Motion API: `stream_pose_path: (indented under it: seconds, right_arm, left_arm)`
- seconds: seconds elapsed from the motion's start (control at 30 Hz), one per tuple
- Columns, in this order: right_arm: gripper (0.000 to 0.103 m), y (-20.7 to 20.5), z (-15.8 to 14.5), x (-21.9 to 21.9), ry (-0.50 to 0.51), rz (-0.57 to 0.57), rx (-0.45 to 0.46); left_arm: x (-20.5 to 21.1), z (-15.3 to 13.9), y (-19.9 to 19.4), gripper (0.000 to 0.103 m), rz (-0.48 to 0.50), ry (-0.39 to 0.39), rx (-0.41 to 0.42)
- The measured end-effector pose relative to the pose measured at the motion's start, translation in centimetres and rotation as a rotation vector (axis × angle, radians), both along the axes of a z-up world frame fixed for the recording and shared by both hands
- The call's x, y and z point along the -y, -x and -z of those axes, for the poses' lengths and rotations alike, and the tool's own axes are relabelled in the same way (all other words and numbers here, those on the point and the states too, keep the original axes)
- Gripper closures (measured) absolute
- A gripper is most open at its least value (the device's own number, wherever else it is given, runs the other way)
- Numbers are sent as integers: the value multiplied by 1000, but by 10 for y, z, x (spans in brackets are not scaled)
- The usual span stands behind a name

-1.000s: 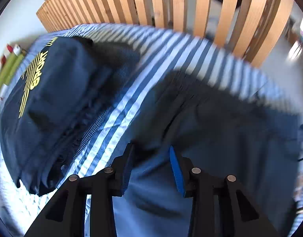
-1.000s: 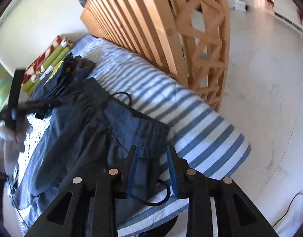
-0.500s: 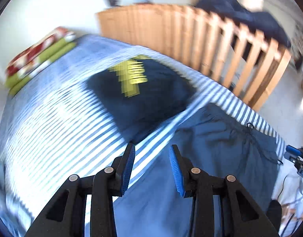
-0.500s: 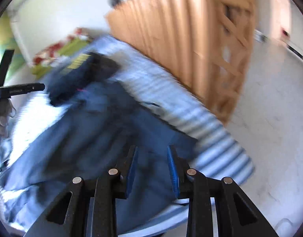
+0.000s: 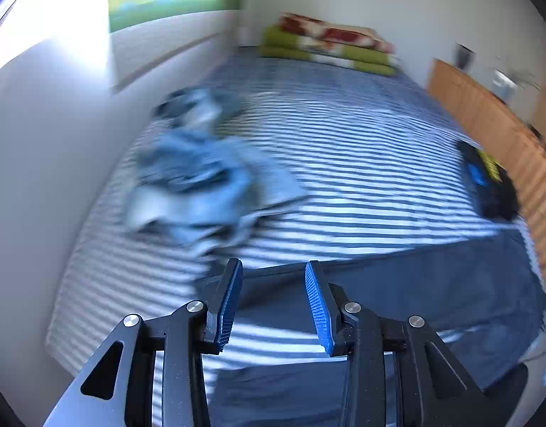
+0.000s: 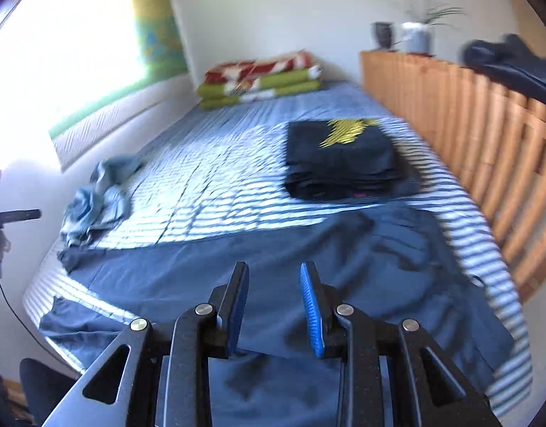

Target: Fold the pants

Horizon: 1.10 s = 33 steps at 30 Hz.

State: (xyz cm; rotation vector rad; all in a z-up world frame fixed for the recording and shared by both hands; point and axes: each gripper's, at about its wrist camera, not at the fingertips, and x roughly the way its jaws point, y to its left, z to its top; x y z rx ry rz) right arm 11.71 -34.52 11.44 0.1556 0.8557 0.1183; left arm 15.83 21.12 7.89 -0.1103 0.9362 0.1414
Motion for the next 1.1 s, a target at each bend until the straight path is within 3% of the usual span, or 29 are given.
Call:
stream_pose_path:
  seconds: [0.07, 0.17, 0.23, 0.3, 0.37, 0.4, 0.47, 0.53, 0.67, 0.77, 0.87, 0.9, 0.93, 0.97, 1.1]
  right_arm:
    - [76, -21, 1, -21, 24, -53, -9]
    - [76, -55, 13, -55, 92, -147, -34]
    - [76, -81, 29, -77, 147, -197, -65]
    - [76, -102, 45, -98, 163, -252, -99]
    - [76, -117, 59, -119, 179, -304, -119]
    - [76, -122, 66, -128, 186, -334, -129]
    - [75, -133, 80, -151, 207, -408, -151]
    - [75, -141, 91, -174, 234, -469, -151]
    - [65, -157, 104, -222, 253, -617, -133]
    - [61, -174, 120, -258, 258, -684, -142]
    - [61, -191, 141, -290, 284, -724, -162]
    - [61, -194, 147, -296, 300, -738, -168]
    - [61, -197, 155, -303, 319, -755, -180]
    - [61, -200, 163, -308, 338, -771, -197]
    - [62, -205, 179, -312, 336, -778, -249]
  left_arm:
    - [-44, 14, 12, 63, -68, 9, -11]
    - [-86, 52, 9, 54, -59, 56, -91]
    - [-93, 78, -1, 49, -60, 94, -138]
    - [-91, 106, -16, 42, -64, 179, -177]
    - [-80, 125, -31, 42, -59, 231, -181]
    - [-75, 131, -37, 42, -50, 216, -176]
    - [-59, 137, -48, 42, -10, 92, -159]
    - [-49, 137, -50, 42, 52, 42, -149]
    - [-35, 139, -50, 40, 154, -80, -156]
    - [-37, 154, -58, 39, 171, -93, -202]
    - [-39, 170, -68, 39, 175, -56, -220]
    - [-39, 172, -69, 43, 179, -35, -218]
    - [-38, 174, -70, 63, 183, -22, -213]
    - [-37, 176, -70, 72, 190, -11, -218]
    - [-27, 169, -57, 73, 203, -49, -194]
